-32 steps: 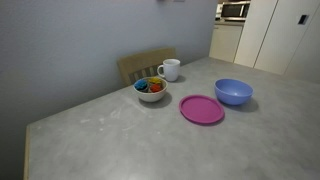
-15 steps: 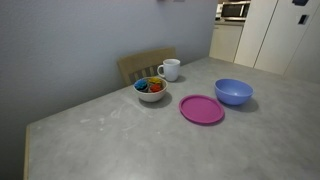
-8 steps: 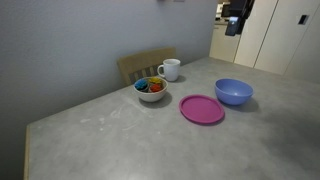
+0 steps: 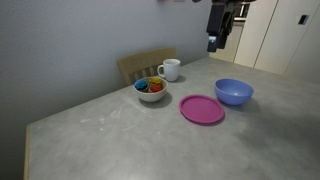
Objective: Put the pink lid on the blue bowl
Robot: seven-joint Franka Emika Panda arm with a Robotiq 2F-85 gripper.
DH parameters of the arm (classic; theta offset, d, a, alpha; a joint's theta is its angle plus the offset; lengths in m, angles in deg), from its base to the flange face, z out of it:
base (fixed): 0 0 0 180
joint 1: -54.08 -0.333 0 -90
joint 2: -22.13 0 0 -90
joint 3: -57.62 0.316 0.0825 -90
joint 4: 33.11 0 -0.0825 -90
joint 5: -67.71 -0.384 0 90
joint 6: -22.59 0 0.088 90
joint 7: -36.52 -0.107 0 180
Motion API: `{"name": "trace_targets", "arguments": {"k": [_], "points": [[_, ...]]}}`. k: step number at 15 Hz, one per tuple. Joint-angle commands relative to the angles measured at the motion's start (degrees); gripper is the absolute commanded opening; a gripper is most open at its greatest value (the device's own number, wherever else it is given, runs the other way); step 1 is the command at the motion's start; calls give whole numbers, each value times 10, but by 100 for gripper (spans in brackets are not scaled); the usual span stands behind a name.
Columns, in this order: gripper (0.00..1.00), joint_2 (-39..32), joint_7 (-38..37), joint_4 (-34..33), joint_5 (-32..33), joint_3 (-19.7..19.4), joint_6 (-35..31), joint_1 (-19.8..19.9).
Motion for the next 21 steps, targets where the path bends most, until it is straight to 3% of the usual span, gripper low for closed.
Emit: {"name": "trace_targets", "arguments": {"k": [1, 6, 10, 15, 16, 19, 21], "points": [[100, -34, -13, -21, -8, 16, -16, 15], [100, -138, -57, -85, -51, 28, -42, 14], [100, -211, -159, -143, -42, 30, -28, 1], [100, -233, -278, -146, -36, 21, -50, -14], [100, -235, -252, -145, -35, 29, -40, -7], [100, -234, -272, -146, -35, 27, -43, -9], [100, -243, -226, -152, -36, 38, -59, -3]]}}
